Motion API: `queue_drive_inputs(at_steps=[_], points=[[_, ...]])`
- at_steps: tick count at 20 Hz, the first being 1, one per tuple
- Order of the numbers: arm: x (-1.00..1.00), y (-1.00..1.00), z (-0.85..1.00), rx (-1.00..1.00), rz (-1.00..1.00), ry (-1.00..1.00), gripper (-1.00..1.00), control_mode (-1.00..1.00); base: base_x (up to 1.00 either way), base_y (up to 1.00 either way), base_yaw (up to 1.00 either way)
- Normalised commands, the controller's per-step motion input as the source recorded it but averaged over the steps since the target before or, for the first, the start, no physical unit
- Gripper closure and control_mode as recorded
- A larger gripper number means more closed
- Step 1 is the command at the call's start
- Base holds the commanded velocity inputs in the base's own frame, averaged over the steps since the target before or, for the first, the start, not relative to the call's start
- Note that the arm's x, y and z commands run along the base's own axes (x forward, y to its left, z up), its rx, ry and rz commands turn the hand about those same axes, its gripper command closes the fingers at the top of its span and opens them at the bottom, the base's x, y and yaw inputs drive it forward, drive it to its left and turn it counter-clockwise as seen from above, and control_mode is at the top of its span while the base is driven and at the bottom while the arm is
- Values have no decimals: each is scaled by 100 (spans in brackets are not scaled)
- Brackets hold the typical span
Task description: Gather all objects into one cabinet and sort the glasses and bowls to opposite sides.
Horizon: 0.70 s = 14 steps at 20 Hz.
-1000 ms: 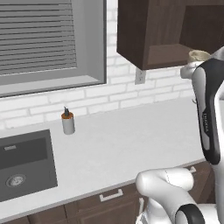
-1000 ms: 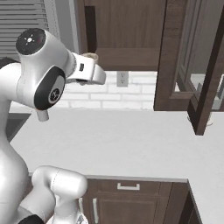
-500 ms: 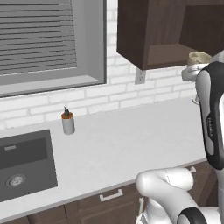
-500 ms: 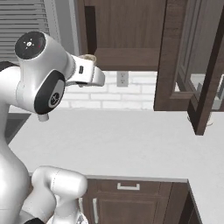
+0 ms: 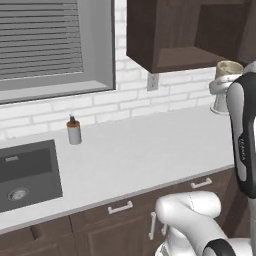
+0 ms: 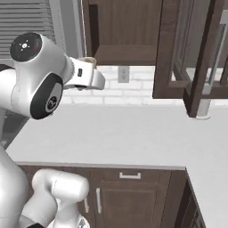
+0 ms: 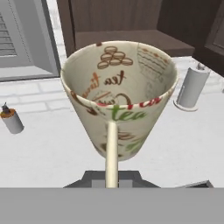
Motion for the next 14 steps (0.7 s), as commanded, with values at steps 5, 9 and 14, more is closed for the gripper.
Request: queue_drive_inputs(at_steps=[5, 9, 14], points=[[0, 0, 0, 0, 0, 0, 100, 100, -84, -7, -53], [0, 0, 0, 0, 0, 0, 100, 100, -32, -16, -83], [0, 0, 0, 0, 0, 0, 100, 100, -9, -1, -80]])
